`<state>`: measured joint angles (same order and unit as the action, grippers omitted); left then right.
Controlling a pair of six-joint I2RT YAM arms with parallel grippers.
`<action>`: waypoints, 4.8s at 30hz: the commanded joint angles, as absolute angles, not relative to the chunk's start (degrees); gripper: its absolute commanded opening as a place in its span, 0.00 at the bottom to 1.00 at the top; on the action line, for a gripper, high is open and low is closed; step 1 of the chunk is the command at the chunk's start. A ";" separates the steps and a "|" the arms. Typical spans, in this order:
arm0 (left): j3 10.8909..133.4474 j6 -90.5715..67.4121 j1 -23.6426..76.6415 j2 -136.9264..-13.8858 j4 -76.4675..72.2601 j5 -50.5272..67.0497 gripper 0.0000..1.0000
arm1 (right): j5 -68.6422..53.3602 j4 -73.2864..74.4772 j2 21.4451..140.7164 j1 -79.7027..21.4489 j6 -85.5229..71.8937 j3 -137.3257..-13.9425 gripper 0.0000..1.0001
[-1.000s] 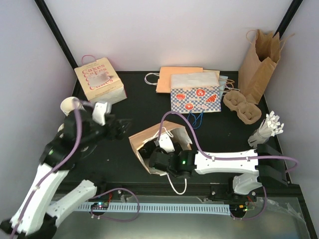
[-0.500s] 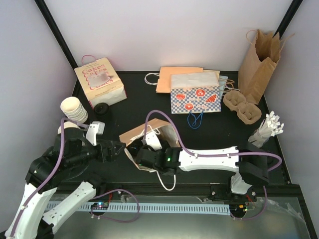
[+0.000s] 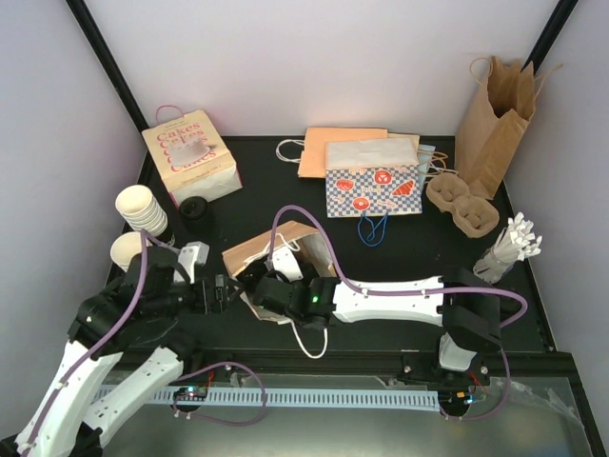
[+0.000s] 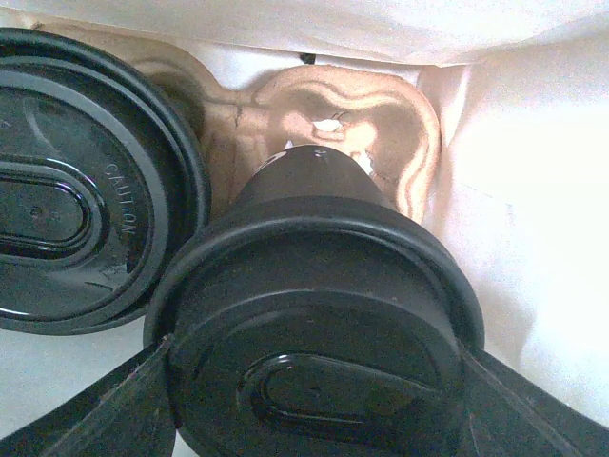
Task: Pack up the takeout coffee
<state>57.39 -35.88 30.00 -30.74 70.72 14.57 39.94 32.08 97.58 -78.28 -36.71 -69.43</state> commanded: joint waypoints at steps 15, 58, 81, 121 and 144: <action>48.91 -43.91 38.56 -35.54 63.02 9.79 0.87 | 40.32 34.15 98.79 -77.87 -35.95 -70.69 0.69; 65.43 -37.07 38.54 -35.28 63.31 6.90 0.99 | 38.85 23.38 91.66 -74.75 -28.75 -61.60 0.68; 69.58 -19.11 8.98 -67.83 40.48 17.83 0.99 | 37.43 20.83 89.92 -74.79 -25.86 -59.44 0.68; 86.92 -12.74 16.87 -118.87 34.24 31.07 0.60 | 40.98 21.31 93.06 -73.91 -24.16 -62.73 0.67; 87.91 -11.25 20.04 -119.10 36.04 28.70 0.53 | 48.32 22.64 91.02 -73.64 -23.84 -62.96 0.66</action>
